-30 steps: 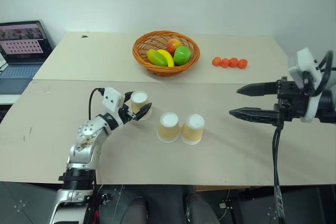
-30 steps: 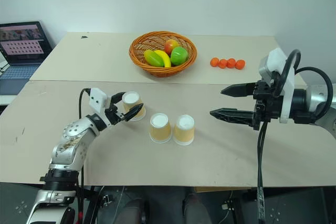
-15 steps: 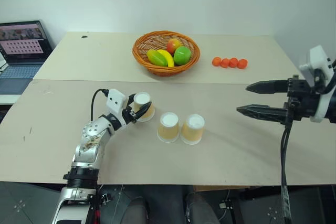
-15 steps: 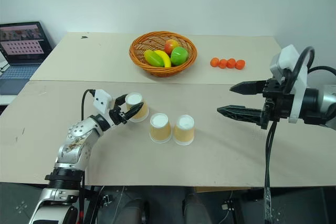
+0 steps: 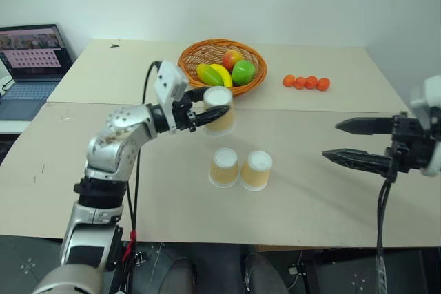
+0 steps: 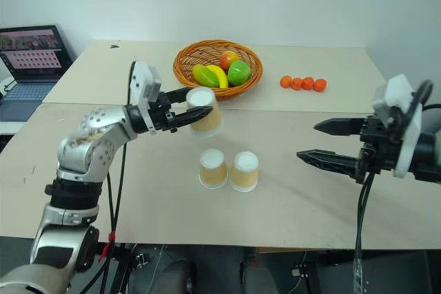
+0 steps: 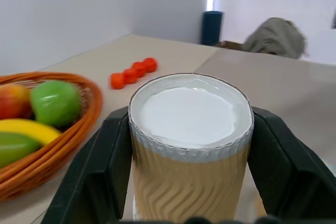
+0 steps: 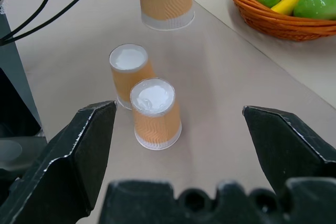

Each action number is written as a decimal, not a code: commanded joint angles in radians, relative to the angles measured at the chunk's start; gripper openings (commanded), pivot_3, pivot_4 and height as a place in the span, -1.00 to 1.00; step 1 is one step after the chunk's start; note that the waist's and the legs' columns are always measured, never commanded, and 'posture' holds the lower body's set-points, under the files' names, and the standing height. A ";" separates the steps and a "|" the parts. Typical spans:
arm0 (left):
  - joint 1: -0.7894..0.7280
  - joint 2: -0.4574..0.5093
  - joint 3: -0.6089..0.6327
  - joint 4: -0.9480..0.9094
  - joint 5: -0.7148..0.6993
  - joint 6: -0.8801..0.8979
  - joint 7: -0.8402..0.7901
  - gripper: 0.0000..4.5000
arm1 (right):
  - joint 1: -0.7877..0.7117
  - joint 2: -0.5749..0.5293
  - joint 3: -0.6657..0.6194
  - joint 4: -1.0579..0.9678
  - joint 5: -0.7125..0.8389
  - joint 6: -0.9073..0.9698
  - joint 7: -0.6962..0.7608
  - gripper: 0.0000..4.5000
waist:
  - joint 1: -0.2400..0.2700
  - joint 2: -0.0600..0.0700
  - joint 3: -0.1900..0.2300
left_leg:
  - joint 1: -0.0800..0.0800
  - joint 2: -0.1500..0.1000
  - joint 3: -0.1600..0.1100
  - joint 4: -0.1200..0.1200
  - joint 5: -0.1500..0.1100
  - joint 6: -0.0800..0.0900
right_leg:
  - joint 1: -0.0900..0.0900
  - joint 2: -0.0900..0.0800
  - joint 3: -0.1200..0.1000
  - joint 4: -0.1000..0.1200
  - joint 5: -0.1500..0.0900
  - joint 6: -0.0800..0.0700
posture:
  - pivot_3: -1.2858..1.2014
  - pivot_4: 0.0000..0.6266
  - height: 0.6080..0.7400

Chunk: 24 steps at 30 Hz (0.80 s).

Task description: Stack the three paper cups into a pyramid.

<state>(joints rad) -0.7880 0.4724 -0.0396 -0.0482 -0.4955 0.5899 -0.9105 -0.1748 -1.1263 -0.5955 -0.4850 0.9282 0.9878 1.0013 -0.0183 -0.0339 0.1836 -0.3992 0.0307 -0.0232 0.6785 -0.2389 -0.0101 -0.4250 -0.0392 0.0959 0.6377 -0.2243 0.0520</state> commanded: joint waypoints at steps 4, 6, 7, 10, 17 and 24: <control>-0.084 0.030 -0.045 -0.031 -0.065 0.063 -0.149 0.15 | 0.067 0.051 -0.121 -0.096 0.050 0.011 -0.076 1.00 | -0.006 0.000 0.000 | 0.002 0.000 0.001 0.000 0.000 0.000 | 0.001 0.000 0.001 0.001 -0.001 0.002 | 0.03 -0.52 0.91; -0.085 0.022 -0.055 -0.028 -0.070 0.068 -0.167 0.15 | 0.092 0.058 -0.149 -0.113 0.067 0.018 -0.093 1.00 | -0.005 0.000 0.000 | 0.002 0.000 0.001 0.000 0.000 0.000 | 0.001 0.001 0.001 0.002 -0.001 0.002 | 0.03 -0.52 0.91; -0.083 0.016 -0.060 -0.029 -0.072 0.070 -0.169 0.15 | 0.104 0.059 -0.165 -0.119 0.072 0.021 -0.096 1.00 | -0.004 0.000 0.000 | 0.002 0.000 0.000 0.000 0.000 0.000 | 0.001 0.001 0.001 0.002 -0.001 0.002 | 0.03 -0.52 0.91; -0.070 0.013 -0.074 -0.037 -0.074 0.077 -0.183 0.15 | 0.138 0.060 -0.192 -0.131 0.076 0.019 -0.105 1.00 | -0.003 0.000 0.000 | 0.002 0.000 0.000 0.001 0.000 0.000 | 0.001 0.001 0.001 0.002 -0.001 0.002 | 0.03 -0.52 0.91; -0.051 0.014 -0.094 -0.036 -0.058 0.060 -0.199 0.15 | 0.164 0.058 -0.205 -0.142 0.096 0.008 -0.141 1.00 | -0.003 0.000 0.000 | 0.002 0.000 0.001 0.001 0.000 0.000 | 0.001 0.001 0.001 0.002 -0.001 0.002 | 0.03 -0.52 0.91; -0.021 -0.004 -0.125 -0.026 -0.029 0.019 -0.205 0.15 | 0.159 0.055 -0.197 -0.156 0.115 0.012 -0.181 1.00 | -0.001 0.000 0.000 | 0.002 0.000 0.001 0.001 0.000 0.000 | 0.001 0.001 0.001 0.002 -0.001 0.002 | 0.03 -0.52 0.91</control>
<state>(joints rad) -0.8071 0.4731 -0.1661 -0.0526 -0.5323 0.6437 -1.1100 -0.0120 -1.0656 -0.7599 -0.6219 1.0267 1.0070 0.8317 -0.0190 -0.0338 0.1836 -0.3975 0.0307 -0.0227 0.6795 -0.2387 -0.0101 -0.4238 -0.0386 0.0970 0.6393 -0.2257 0.0539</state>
